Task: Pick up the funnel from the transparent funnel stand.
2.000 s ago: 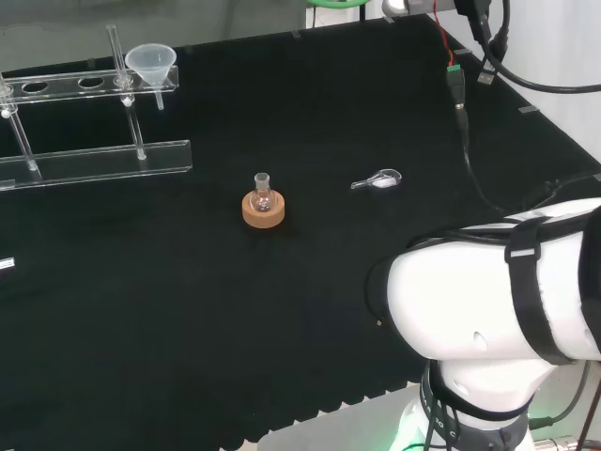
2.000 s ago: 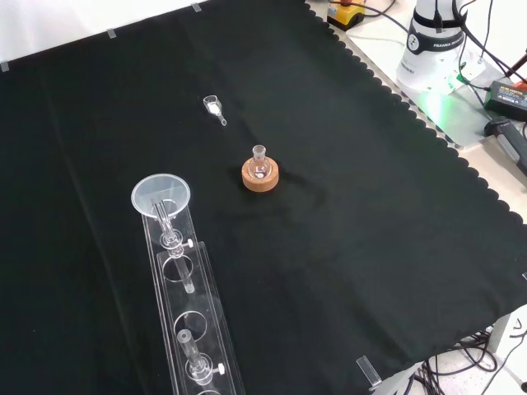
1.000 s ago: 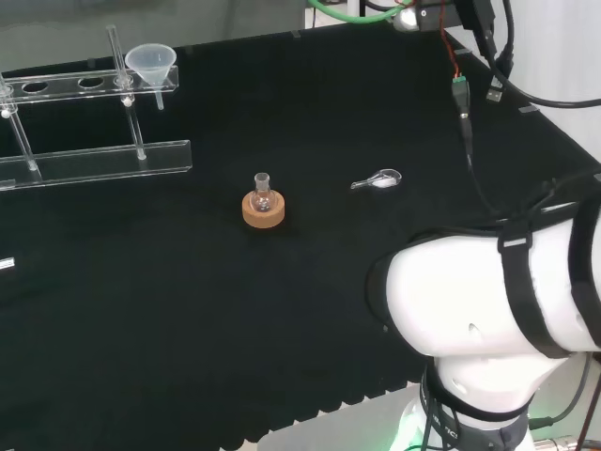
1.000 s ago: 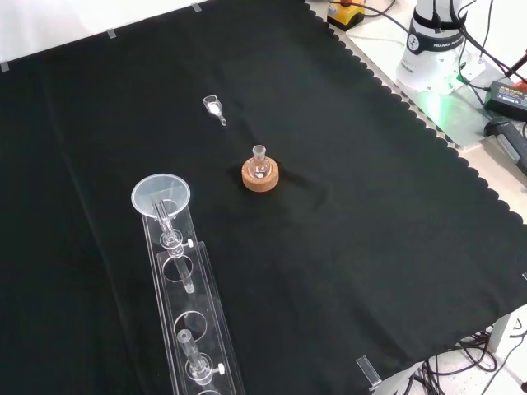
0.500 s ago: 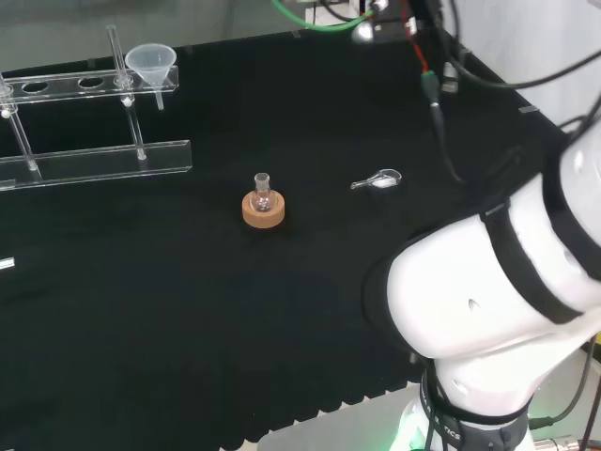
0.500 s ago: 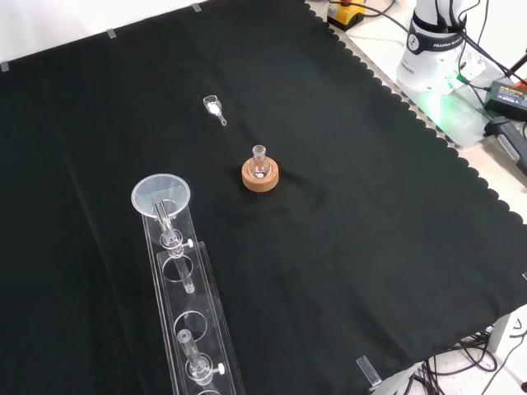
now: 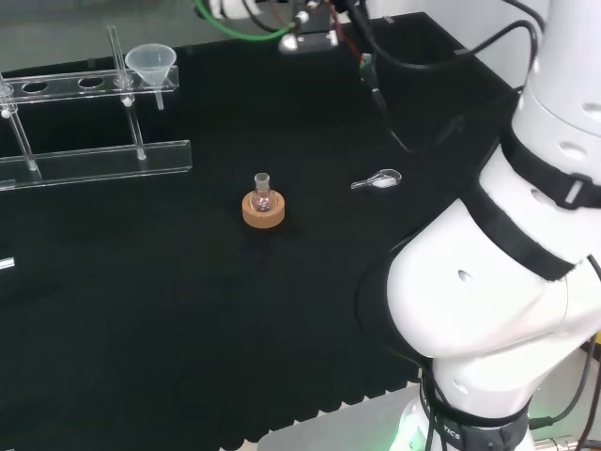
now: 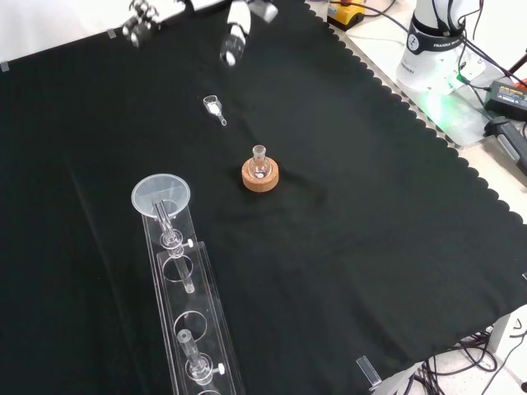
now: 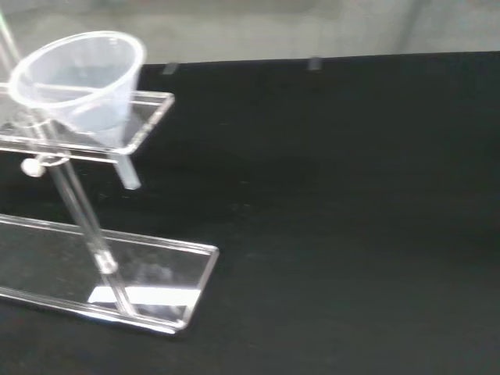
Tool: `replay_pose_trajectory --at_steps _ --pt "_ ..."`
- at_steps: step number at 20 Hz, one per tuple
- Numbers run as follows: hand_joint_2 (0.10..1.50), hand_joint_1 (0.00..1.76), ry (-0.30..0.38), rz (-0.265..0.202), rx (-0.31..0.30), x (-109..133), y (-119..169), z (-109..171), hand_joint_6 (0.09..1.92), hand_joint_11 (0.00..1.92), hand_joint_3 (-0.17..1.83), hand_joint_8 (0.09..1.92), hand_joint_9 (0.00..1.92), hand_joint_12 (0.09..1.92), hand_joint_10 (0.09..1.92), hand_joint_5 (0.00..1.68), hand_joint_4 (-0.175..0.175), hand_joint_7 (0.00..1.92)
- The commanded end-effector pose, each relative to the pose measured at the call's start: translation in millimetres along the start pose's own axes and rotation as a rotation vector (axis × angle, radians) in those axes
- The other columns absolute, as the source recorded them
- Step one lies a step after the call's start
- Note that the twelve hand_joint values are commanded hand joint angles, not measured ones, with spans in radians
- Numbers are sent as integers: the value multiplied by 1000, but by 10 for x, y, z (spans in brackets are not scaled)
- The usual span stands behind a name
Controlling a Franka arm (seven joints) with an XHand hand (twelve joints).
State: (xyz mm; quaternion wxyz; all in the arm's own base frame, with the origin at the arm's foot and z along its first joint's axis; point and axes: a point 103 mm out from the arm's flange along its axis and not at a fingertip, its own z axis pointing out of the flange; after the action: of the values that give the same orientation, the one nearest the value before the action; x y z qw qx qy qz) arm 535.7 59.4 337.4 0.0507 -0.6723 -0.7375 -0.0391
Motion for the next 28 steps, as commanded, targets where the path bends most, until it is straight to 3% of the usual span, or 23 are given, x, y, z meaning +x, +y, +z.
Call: replay_pose_trajectory --at_steps 1,10,16,28 --pt "743 105 -13 15 33 565 955 537 87 0 61 87 0 797 87 0 119 0" --pt "744 113 -61 -33 98 899 1276 891 87 0 59 87 0 809 87 0 112 0" --pt "746 117 -64 -73 168 972 1440 1088 87 0 53 87 0 853 87 0 108 0" --pt "753 129 -129 -30 246 931 1401 1159 87 0 52 87 0 867 87 0 106 0"
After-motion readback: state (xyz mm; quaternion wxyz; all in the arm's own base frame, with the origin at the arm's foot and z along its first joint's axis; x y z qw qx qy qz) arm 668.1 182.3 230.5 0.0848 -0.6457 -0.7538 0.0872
